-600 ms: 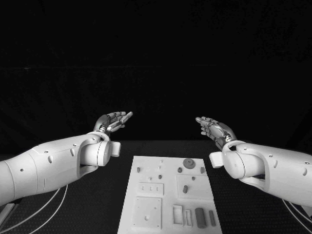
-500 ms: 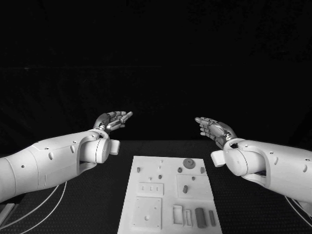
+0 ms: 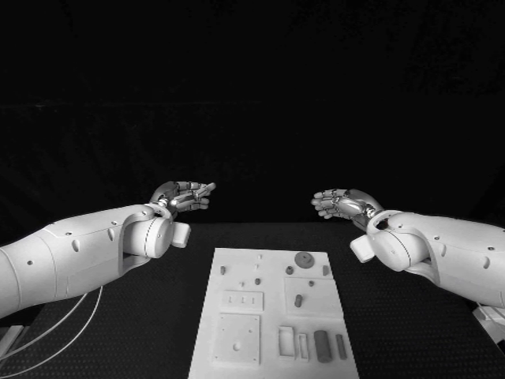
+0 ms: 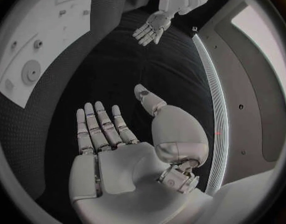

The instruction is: Assemble the parts on the task board

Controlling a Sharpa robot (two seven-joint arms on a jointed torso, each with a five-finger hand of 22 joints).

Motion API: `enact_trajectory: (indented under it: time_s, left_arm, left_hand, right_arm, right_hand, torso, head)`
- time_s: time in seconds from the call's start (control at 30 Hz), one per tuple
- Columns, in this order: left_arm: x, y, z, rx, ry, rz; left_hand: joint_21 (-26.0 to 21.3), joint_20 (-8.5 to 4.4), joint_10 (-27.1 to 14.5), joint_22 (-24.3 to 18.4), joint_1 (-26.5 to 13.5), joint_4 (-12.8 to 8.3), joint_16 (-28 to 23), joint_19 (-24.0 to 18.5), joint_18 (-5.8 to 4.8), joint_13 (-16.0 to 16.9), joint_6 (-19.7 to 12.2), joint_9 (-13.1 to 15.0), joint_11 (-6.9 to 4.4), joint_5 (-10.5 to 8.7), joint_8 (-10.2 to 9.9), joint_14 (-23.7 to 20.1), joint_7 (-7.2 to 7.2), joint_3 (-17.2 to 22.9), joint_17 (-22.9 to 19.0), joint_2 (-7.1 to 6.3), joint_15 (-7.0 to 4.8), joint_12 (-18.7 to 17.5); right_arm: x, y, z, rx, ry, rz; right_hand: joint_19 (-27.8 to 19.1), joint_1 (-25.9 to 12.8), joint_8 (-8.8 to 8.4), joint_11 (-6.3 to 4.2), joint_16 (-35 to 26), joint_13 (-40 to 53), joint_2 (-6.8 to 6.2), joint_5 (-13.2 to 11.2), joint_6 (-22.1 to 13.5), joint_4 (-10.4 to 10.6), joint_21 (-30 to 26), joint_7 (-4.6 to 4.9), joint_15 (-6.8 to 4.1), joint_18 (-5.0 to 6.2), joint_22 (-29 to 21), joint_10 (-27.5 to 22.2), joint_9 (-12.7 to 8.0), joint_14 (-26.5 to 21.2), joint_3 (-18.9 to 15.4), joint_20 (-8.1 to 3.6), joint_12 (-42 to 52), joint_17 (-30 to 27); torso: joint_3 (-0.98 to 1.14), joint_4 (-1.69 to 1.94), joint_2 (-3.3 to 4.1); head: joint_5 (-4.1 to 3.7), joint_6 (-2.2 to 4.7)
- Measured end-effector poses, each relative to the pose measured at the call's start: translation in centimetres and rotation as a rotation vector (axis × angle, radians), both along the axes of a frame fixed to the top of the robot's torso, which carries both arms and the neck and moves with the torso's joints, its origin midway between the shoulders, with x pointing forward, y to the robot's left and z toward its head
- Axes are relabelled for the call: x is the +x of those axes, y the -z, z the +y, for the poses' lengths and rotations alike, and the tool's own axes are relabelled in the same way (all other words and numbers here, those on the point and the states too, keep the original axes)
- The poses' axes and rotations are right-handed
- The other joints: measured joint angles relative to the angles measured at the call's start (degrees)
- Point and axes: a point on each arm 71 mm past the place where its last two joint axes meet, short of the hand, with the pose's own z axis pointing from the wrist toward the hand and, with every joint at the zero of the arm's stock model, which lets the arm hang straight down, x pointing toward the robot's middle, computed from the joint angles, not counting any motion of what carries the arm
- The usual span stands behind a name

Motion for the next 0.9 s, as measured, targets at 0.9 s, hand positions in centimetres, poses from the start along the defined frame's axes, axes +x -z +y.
enact_trajectory:
  time_s: [0.9]
  left_arm:
    - [-4.1, -0.6, -3.6, 0.001, 0.296, -0.013]
  left_hand:
    - [4.0, -5.89, 16.0, -1.3, 9.9, 0.2, 7.0, 19.0, 2.08, 2.4, 12.2, -2.0, -2.07, 0.33, 1.8, 18.9, 0.63, -3.3, 7.6, -0.29, -6.17, 3.4]
  right_arm:
    - [-0.2, -0.9, 1.2, -0.803, -0.335, -0.352]
  right_hand:
    - [45.0, 13.5, 2.33, -11.27, 23.0, 7.2, -6.5, 0.0, 22.3, -1.3, 17.0, 1.01, -18.47, 11.42, 0.4, 33.9, -1.5, 42.2, -1.4, -7.75, 7.6, 14.8]
  torso:
    - [0.24, 1.66, 4.15]
  head:
    - [-1.75, -0.19]
